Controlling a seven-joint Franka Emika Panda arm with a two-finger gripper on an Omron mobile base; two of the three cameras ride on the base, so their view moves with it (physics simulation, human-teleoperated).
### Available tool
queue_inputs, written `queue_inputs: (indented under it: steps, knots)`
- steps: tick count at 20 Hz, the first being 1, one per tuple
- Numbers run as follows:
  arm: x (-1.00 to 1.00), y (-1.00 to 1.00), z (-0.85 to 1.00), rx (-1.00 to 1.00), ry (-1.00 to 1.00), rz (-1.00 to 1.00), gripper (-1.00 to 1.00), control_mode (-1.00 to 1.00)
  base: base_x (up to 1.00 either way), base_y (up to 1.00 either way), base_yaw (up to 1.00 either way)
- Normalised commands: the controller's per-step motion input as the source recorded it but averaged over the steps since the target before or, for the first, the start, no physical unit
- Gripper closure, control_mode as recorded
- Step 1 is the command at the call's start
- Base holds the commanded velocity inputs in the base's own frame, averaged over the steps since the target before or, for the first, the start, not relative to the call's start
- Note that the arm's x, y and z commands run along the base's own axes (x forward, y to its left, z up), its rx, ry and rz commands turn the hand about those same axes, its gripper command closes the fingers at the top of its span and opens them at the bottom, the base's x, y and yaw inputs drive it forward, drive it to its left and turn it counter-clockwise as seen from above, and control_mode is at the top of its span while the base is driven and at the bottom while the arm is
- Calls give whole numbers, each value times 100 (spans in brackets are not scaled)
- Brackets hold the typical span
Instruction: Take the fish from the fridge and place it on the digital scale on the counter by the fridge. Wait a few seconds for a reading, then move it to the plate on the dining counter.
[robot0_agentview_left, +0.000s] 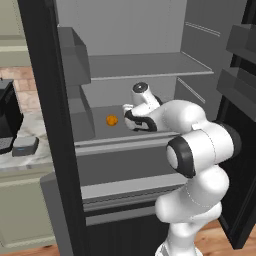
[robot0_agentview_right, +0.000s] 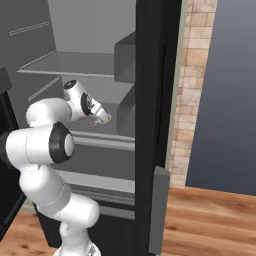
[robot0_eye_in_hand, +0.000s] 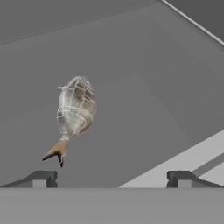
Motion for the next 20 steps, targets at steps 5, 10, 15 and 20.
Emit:
queue_inputs:
  steps: [5, 10, 15, 20]
  knots:
    - [31, 8, -33, 0, 0, 0, -100, -100, 0, 0, 0]
    - [28, 2, -35, 0, 0, 0, -100, -100, 0, 0, 0]
    - [20, 0, -37, 0, 0, 0, -100, -100, 0, 0, 0]
    - [39, 0, -27, 0, 0, 0, -100, -100, 0, 0, 0]
